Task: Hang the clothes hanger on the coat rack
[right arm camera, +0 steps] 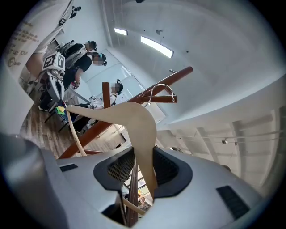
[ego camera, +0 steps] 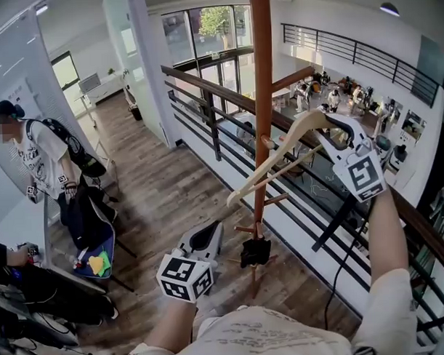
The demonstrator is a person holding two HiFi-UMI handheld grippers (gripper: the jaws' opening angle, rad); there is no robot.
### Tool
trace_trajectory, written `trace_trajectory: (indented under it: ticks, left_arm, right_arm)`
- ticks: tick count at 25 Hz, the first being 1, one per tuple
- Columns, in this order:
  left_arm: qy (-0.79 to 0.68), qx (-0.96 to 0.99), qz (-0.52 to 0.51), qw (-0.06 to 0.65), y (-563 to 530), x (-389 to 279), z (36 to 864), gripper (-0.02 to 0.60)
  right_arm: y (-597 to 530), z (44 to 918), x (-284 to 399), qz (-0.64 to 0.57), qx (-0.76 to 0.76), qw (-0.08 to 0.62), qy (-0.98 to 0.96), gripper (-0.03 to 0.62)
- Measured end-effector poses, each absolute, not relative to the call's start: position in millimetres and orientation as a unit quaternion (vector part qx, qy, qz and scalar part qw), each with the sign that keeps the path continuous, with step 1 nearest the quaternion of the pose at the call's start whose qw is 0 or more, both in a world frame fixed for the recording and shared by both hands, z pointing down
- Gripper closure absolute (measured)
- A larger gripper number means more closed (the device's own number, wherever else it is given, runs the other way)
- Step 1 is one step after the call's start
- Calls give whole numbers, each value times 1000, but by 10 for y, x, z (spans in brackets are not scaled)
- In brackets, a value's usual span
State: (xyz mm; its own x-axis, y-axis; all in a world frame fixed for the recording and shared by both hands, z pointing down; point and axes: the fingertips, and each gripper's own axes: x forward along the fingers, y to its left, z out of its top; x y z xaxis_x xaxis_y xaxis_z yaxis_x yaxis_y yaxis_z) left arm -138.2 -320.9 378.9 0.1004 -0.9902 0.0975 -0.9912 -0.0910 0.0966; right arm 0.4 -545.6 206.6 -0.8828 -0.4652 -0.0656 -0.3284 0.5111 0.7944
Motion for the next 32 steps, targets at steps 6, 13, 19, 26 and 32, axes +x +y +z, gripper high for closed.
trace_trajectory:
  ticks: [6, 13, 19, 26, 32]
  left_arm:
    - [-678, 731, 0, 76, -3201, -1469, 3830, 577]
    - [-681, 728, -1, 82, -3237, -1504, 3855, 577]
    - [-679, 730, 2, 81, -3286, -1493, 3847, 577]
    - [-681, 727, 1, 84, -3270, -1479, 3842, 577]
    - [-687, 721, -4, 89, -3208, -1518, 3916, 577]
  right_arm:
    - [-5525, 1909, -85, -451, 206, 88, -864, 465]
    - [-5511, 1782, -194, -472, 187, 84, -857, 465]
    - [-5543, 1697, -190, -471, 183, 79, -859, 465]
    - [-5583, 1705, -247, -470, 139, 115, -864, 465]
    - [-5600, 1847, -314, -472, 124, 139, -862, 465]
